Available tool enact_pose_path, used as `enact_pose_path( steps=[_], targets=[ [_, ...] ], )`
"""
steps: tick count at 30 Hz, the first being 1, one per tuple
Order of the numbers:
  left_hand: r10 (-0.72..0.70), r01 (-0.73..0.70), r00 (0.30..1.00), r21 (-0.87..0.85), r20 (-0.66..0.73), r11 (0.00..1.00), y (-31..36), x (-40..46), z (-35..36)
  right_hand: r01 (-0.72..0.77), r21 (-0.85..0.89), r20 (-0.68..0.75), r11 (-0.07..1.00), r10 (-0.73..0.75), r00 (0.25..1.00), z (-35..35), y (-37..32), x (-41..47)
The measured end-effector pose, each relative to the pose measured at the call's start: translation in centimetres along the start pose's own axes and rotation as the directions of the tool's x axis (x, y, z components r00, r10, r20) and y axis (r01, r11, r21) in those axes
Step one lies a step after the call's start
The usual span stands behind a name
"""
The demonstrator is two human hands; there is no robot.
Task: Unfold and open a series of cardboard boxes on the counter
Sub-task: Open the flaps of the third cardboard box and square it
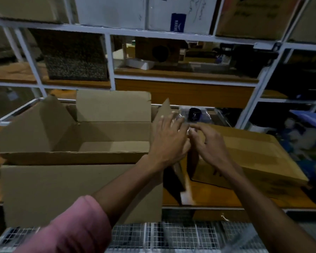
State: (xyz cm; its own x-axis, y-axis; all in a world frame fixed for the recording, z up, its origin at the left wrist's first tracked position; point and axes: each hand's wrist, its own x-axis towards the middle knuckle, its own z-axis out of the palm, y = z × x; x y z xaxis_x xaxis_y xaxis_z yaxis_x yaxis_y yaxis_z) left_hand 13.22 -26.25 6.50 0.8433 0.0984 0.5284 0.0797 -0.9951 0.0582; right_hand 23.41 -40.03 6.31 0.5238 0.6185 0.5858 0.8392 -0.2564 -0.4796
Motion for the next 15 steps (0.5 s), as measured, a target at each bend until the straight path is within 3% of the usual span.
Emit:
enact_pose_path(
  steps=[4, 8, 11, 15],
  targets=[
    [0.016, -0.016, 0.992, -0.004, 0.127, 1.0, 7.0, 4.5, 5.1, -0.163, -0.065, -0.008, 0.985, 0.163, 0.987, -5.3, 8.7, -2.4],
    [-0.069, 0.078, 0.943, -0.015, 0.325, 0.997, 11.8, 7.5, 11.1, -0.326, -0.178, 0.079, 0.928, 0.344, 0.936, -8.8, 18.5, -6.1],
    [-0.117, 0.144, 0.884, -0.025, 0.453, 0.989, 13.9, 8.5, 14.9, -0.466, -0.286, 0.174, 0.837, 0.523, 0.834, -10.8, 24.8, -8.5],
    [-0.182, 0.215, 0.813, 0.005, 0.553, 0.977, 14.6, 9.9, 18.9, -0.537, -0.421, 0.206, 0.731, 0.653, 0.728, -12.0, 31.7, -10.4]
  ],
)
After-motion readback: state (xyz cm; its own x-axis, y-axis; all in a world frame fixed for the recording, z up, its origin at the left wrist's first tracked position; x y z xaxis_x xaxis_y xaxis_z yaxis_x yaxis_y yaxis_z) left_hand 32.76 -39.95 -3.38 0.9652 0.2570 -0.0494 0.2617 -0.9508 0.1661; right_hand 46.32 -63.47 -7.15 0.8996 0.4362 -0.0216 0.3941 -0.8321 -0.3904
